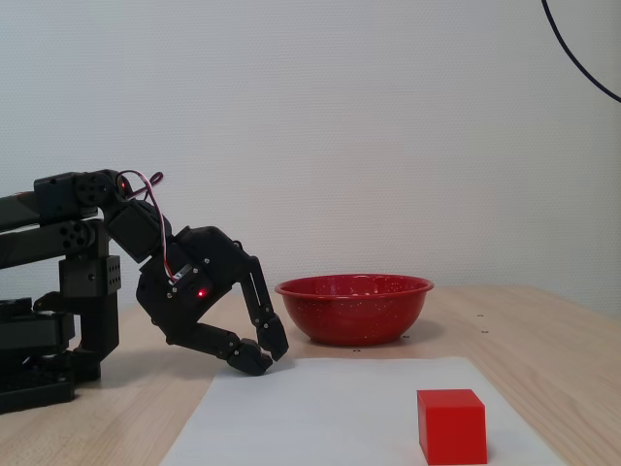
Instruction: Grasp the red cube and put it in the red bowl.
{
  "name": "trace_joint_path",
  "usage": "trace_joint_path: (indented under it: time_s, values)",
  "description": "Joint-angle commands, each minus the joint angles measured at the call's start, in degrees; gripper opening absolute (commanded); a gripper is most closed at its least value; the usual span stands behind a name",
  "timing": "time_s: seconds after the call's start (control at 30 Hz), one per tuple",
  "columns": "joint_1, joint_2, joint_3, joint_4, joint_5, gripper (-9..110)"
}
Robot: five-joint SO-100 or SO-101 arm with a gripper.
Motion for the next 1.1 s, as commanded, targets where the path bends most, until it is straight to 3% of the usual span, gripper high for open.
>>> trace_joint_path:
  time_s: [0.0,1.07]
  values:
    - [-0.7,-0.4,0.3,1.1,0.2,0]
    - [-0.5,-0.8,-0.1,-0.2,-0.8,0]
